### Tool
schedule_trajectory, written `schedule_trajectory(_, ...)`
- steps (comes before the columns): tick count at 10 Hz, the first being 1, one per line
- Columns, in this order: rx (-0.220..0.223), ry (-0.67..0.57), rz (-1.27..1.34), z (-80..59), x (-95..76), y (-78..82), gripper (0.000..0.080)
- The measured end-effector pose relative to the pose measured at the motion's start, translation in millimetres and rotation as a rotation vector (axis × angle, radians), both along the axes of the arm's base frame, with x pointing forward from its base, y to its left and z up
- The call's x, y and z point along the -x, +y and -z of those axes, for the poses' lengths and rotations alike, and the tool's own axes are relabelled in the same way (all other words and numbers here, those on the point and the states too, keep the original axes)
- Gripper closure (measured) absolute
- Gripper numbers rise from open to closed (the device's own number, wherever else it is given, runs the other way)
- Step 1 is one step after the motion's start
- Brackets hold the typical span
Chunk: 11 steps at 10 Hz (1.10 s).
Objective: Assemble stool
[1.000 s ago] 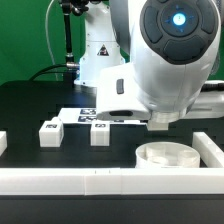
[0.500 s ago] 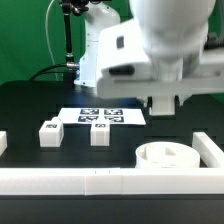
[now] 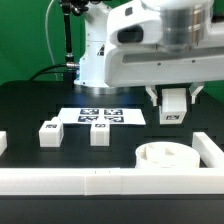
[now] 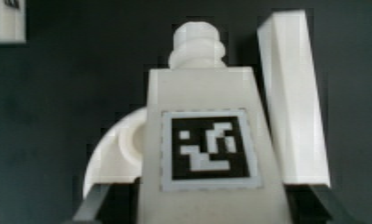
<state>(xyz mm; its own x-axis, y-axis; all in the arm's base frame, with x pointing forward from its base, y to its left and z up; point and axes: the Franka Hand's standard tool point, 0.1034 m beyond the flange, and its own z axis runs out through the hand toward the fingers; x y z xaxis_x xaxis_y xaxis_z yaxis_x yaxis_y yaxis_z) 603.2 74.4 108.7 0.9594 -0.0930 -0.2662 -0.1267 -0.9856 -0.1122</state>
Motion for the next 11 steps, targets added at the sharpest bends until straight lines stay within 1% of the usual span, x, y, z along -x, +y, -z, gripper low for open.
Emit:
schedule_trajectory(1, 0.004, -0.084, -0.004, -4.1, -4.1, 7.4, 0.0462)
schedule_trajectory(2, 0.007, -0.141, -0.009, -3.6, -6.9, 13.3, 0.0462)
schedule_trajectory(3, 0.011, -0.211, -0.001, -2.2, -13.5, 13.8, 0.0462)
schedule_trajectory(4, 0.015, -0.274, 0.005, -2.1, -15.9, 14.4, 0.0462)
schedule_trajectory(5, 0.021, -0.368, 0.013, -2.1, -19.9, 15.1, 0.0462)
schedule_trajectory(6, 0.028, -0.437, 0.009, -2.3, -20.4, 16.8, 0.0462)
schedule_trajectory(7, 0.034, -0.541, -0.003, -4.3, -19.9, 22.6, 0.0462)
schedule_trajectory(9, 0.038, -0.694, -0.006, -11.0, -21.8, 25.7, 0.0462)
schedule_trajectory(10, 0.038, -0.713, 0.000, -6.2, -18.8, 26.0, 0.0462)
schedule_trajectory(11, 0.038, -0.708, -0.002, -5.4, -18.5, 26.0, 0.0462)
